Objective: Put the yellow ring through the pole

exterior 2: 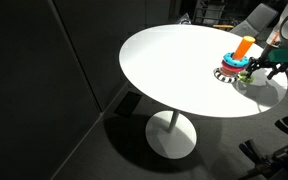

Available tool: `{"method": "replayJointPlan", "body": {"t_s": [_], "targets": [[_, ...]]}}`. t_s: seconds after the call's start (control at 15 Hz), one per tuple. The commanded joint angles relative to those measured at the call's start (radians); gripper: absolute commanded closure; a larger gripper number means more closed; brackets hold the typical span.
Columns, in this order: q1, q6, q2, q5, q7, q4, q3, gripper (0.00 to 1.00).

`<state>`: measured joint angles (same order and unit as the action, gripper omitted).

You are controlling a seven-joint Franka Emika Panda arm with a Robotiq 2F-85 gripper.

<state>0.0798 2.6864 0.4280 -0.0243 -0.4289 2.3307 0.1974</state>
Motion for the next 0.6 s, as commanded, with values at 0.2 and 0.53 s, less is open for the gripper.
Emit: {"method": "replayJointPlan", "body": {"t_s": [0.2, 0.53], "targets": [[-0.018, -0.006, 0.0, 0.014, 0.022, -0.016, 0.02, 0.64], [-0.022, -0.02, -0.03, 0.011, 0.026, -0.008, 0.025, 0.98]]}}
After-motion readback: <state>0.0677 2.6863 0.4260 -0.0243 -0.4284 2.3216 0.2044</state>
